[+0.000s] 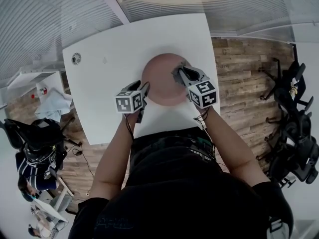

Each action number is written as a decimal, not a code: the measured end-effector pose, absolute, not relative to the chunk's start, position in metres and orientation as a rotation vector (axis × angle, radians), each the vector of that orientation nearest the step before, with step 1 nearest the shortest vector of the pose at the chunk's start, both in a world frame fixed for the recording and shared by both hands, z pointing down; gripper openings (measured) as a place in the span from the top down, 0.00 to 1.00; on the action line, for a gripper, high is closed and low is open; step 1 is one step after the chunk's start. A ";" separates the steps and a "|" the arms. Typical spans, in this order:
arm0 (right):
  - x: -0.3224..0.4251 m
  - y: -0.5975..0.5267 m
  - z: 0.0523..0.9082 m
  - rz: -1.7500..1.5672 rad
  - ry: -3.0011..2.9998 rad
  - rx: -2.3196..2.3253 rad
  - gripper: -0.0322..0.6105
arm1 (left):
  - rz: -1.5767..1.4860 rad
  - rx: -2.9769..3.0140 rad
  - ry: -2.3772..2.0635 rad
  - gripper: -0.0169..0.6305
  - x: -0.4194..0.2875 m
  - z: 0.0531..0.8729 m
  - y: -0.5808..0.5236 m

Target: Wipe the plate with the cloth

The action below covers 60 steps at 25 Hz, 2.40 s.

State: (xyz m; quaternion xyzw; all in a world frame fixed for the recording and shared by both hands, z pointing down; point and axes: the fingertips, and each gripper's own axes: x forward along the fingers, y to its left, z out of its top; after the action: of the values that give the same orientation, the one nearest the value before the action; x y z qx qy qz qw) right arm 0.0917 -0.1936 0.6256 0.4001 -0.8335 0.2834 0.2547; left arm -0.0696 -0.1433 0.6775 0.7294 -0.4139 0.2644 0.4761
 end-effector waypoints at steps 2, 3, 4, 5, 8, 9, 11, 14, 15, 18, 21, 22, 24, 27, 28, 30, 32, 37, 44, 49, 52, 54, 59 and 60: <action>0.092 -0.193 0.634 0.761 -2.227 1.068 0.89 | 0.657 1.778 -1.014 0.69 -0.071 0.681 -0.143; 0.092 -0.193 0.639 0.759 -2.208 1.063 0.89 | 0.662 1.777 -1.018 0.70 -0.071 0.682 -0.143; 0.092 -0.192 0.643 0.760 -2.192 1.056 0.89 | 0.667 1.775 -1.022 0.73 -0.072 0.684 -0.143; 0.092 -0.192 0.647 0.764 -2.179 1.048 0.89 | 0.673 1.771 -1.024 0.75 -0.073 0.686 -0.142; 0.090 -0.190 0.658 0.766 -2.139 1.019 0.89 | 0.685 1.765 -1.022 0.80 -0.074 0.690 -0.142; 0.090 -0.189 0.661 0.763 -2.124 1.010 0.89 | 0.688 1.764 -1.020 0.82 -0.074 0.691 -0.142; 0.089 -0.188 0.665 0.757 -2.098 0.996 0.89 | 0.695 1.758 -1.018 0.86 -0.074 0.690 -0.142; 0.088 -0.188 0.674 0.761 -2.062 0.982 0.89 | 0.712 1.746 -1.014 0.87 -0.073 0.689 -0.143; 0.088 -0.188 0.677 0.761 -2.046 0.975 0.89 | 0.718 1.742 -1.013 0.88 -0.073 0.690 -0.143; 0.088 -0.184 0.692 0.755 -1.962 0.930 0.89 | 0.730 1.738 -1.011 0.89 -0.074 0.691 -0.145; 0.088 -0.179 0.705 0.742 -1.874 0.871 0.89 | 0.726 1.728 -1.015 0.90 -0.074 0.691 -0.146; 0.088 -0.179 0.706 0.731 -1.851 0.848 0.89 | 0.726 1.727 -1.015 0.90 -0.073 0.691 -0.145; 0.087 -0.180 0.706 0.715 -1.817 0.813 0.89 | 0.737 1.734 -1.013 0.90 -0.072 0.691 -0.145; 0.085 -0.190 0.707 0.717 -1.797 0.812 0.89 | 0.748 1.744 -1.007 0.90 -0.073 0.692 -0.146; 0.084 -0.193 0.707 0.715 -1.798 0.818 0.89 | 0.747 1.743 -1.005 0.90 -0.073 0.691 -0.145; 0.083 -0.200 0.706 0.709 -1.803 0.821 0.89 | 0.747 1.737 -1.000 0.90 -0.072 0.691 -0.145; 0.079 -0.206 0.704 0.699 -1.815 0.803 0.89 | 0.758 1.739 -0.995 0.90 -0.071 0.690 -0.146; 0.054 -0.219 0.703 0.642 -1.868 0.748 0.89 | 0.765 1.746 -0.987 0.90 -0.072 0.689 -0.146; 0.002 -0.213 0.703 0.528 -1.963 0.571 0.89 | 0.754 1.737 -0.998 0.90 -0.072 0.689 -0.146; -0.031 -0.193 0.701 0.536 -2.032 0.435 0.89 | 0.759 1.741 -1.017 0.90 -0.070 0.688 -0.146; -0.043 -0.180 0.701 0.544 -2.057 0.373 0.89 | 0.735 1.730 -1.042 0.90 -0.072 0.689 -0.147; -0.050 -0.167 0.701 0.522 -2.068 0.314 0.89 | 0.725 1.725 -1.059 0.91 -0.075 0.690 -0.149; -0.052 -0.136 0.699 0.557 -2.078 0.240 0.89 | 0.744 1.736 -1.081 0.93 -0.075 0.690 -0.152; -0.051 -0.130 0.699 0.564 -2.075 0.229 0.89 | 0.742 1.736 -1.082 0.93 -0.075 0.689 -0.151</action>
State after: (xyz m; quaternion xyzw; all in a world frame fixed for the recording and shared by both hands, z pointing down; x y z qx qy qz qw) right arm -0.0514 -0.1304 0.6992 0.0934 -0.8468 0.2303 0.4703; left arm -0.0745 -0.1513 0.6894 0.7067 -0.4402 0.3019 0.4644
